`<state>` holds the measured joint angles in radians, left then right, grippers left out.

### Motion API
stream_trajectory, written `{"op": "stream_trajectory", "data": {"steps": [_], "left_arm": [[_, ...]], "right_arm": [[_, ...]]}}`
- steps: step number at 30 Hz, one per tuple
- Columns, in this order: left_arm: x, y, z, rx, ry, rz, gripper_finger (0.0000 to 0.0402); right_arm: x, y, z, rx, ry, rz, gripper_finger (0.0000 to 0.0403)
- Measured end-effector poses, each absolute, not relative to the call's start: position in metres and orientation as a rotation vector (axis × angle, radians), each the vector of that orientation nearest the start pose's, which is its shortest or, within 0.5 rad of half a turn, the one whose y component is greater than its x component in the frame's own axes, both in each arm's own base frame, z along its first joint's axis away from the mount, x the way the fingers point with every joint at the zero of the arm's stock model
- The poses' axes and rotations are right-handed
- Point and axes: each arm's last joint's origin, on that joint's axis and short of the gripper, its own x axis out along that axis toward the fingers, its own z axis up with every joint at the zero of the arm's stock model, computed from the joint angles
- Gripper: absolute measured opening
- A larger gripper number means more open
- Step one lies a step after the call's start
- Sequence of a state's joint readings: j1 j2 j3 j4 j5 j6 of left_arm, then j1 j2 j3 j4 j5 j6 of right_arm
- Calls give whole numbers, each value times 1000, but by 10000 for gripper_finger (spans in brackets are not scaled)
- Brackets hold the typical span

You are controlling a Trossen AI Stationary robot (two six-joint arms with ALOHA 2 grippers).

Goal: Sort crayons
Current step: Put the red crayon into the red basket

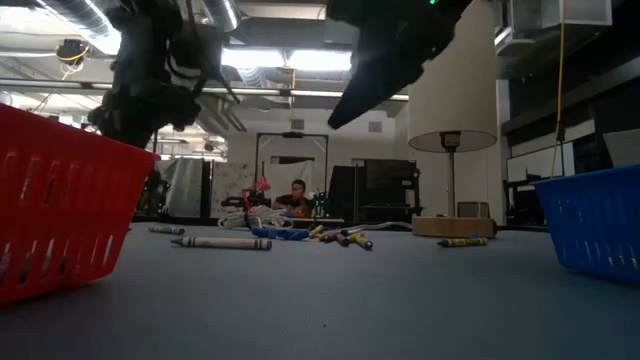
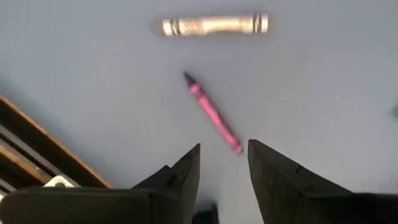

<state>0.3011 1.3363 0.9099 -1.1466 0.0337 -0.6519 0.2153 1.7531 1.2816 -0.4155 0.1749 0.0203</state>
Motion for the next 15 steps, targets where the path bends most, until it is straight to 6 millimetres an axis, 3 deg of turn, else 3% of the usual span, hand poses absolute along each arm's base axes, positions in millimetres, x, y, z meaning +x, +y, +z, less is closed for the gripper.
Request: {"op": "stream_trajectory", "data": {"steps": [8, 15], "left_arm": [[203, 35, 219, -728, 1331, 871, 120], [196, 22, 191, -769, 1328, 948, 120]], "right_arm": [[353, 72, 236, -169, 950, 27, 3], [353, 72, 236, -172, 952, 28, 3]]}}
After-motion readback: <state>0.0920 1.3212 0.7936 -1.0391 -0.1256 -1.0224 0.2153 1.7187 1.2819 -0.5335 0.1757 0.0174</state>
